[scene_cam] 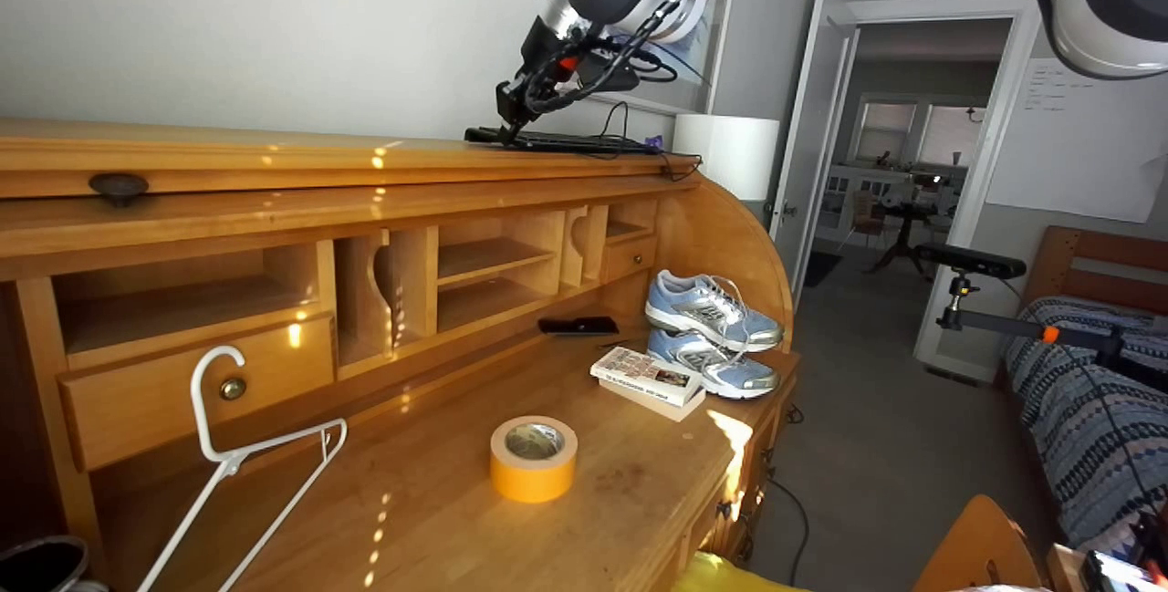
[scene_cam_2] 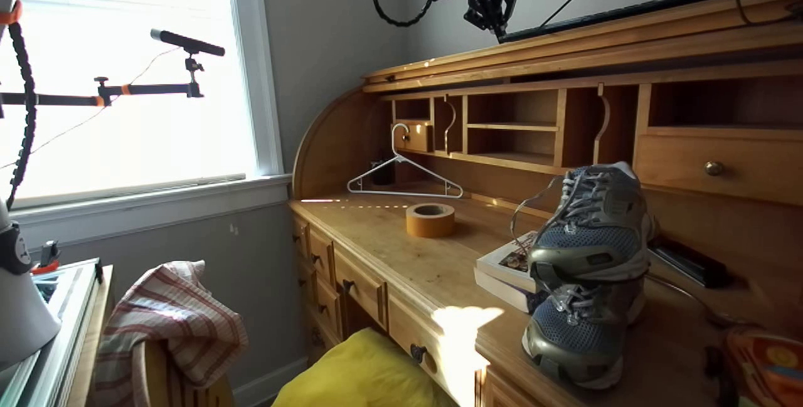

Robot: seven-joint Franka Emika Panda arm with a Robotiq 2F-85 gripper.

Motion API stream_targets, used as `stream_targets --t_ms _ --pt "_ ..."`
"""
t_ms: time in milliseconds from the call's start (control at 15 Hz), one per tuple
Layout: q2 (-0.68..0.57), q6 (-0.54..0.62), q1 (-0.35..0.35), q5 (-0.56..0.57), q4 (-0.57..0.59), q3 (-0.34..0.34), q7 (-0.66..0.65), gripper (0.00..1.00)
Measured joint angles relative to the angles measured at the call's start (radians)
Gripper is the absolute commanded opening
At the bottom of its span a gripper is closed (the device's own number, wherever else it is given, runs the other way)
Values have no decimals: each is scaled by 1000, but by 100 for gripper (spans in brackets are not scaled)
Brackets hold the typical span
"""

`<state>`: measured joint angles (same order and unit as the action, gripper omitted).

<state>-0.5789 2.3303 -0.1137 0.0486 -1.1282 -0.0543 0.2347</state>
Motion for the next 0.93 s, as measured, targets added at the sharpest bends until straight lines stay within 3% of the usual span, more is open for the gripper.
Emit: stream_targets --t_ms 933 --pt "9 0 -16 0 -11 12 -17 0"
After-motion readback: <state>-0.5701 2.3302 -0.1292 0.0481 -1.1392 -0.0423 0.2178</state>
